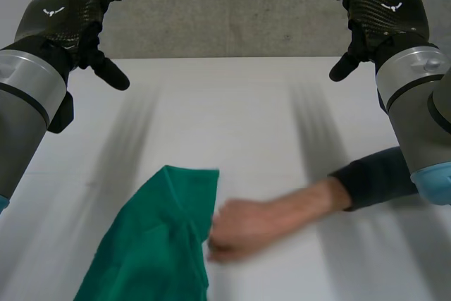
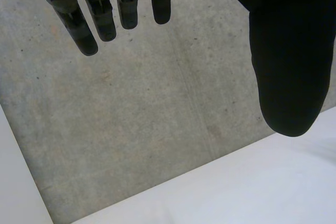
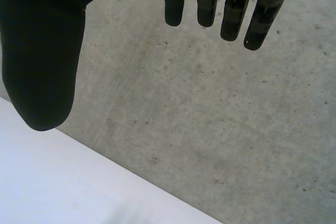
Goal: Fold the towel.
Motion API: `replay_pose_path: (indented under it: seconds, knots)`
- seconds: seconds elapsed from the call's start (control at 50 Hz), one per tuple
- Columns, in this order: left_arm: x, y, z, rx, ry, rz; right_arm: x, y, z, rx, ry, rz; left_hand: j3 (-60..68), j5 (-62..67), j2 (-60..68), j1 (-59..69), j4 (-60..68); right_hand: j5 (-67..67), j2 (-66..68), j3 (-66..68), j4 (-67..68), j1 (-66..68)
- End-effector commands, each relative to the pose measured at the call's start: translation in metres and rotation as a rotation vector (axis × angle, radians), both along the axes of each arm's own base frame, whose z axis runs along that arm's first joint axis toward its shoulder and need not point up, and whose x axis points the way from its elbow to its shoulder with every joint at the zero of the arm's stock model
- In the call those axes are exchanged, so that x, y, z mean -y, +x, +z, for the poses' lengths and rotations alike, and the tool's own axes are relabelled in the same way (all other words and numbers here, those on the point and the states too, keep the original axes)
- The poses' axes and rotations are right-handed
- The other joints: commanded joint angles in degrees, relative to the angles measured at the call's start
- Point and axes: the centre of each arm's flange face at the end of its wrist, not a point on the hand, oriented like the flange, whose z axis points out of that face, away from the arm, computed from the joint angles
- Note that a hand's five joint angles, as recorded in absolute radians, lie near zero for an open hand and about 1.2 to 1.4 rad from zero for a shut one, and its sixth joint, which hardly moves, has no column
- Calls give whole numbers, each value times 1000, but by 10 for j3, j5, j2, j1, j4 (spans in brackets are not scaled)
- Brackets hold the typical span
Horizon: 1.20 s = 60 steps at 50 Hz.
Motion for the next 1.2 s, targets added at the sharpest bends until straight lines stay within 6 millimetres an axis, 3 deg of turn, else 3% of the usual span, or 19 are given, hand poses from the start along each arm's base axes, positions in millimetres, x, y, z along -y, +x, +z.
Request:
replay_pose_path:
  seconds: [0.02, 0.22, 0.32, 0.4, 0.48, 0.66, 0.7, 0.72, 0.8, 0.9, 0.92, 1.06, 1.08, 1.14, 1.2]
  knots:
    - [1, -1, -3, 8, 7, -3, -3, 6, -2, -46, -9, 62, -22, -24, -19, -14, -18, -30, -35, -20, -30, -20]
    - [1, -2, -4, 18, 10, -6, -7, 13, -5, -149, -35, 138, -22, -24, -18, -14, -18, -30, -35, -20, -30, -20]
    - [1, -2, -5, 23, 16, -6, -18, 24, -9, -200, -29, 227, -19, -20, -15, -11, -15, -30, -35, -20, -30, -20]
    - [-2, -2, -7, 36, 37, -9, -33, 32, -19, -284, 26, 333, -12, -14, -8, -4, -8, -30, -35, -20, -30, -20]
    - [-21, -9, -20, 102, 133, -57, -38, 39, -37, -346, 105, 406, -7, -9, -3, 1, -3, -30, -35, -20, -30, -20]
    - [-89, -30, -93, 382, 413, -250, -30, 42, -56, -403, 179, 412, 13, 12, 17, 21, 17, -30, -35, -20, -30, -20]
    - [-95, -30, -100, 407, 427, -265, -29, 41, -57, -407, 182, 410, 17, 15, 20, 25, 21, -30, -35, -20, -30, -20]
    - [-108, -30, -119, 478, 466, -302, -27, 40, -59, -414, 185, 405, 23, 22, 27, 31, 27, -30, -35, -20, -30, -20]
    - [-120, -29, -146, 566, 505, -337, -27, 40, -63, -419, 199, 405, 62, 60, 65, 70, 66, -30, -35, -20, -30, -20]
    - [-121, -29, -164, 598, 521, -329, -28, 41, -75, -431, 230, 412, 156, 155, 160, 164, 160, -30, -35, -20, -30, -20]
    - [-120, -29, -170, 612, 533, -315, -28, 43, -81, -437, 248, 421, 258, 256, 261, 266, 262, -30, -35, -20, -30, -20]
    - [-117, -28, -169, 616, 524, -304, -27, 43, -85, -441, 259, 419, 553, 551, 556, 561, 557, -30, -35, -20, -30, -20]
    - [-116, -28, -167, 613, 510, -303, -26, 43, -85, -440, 257, 416, 667, 665, 670, 675, 671, -30, -35, -20, -30, -20]
    - [-114, -30, -161, 596, 476, -302, -25, 42, -84, -438, 253, 412, 678, 676, 681, 686, 682, -30, -35, -20, -30, -20]
    - [-110, -32, -139, 551, 372, -293, -23, 42, -81, -431, 247, 407, 678, 676, 681, 686, 682, -30, -35, -20, -30, -20]
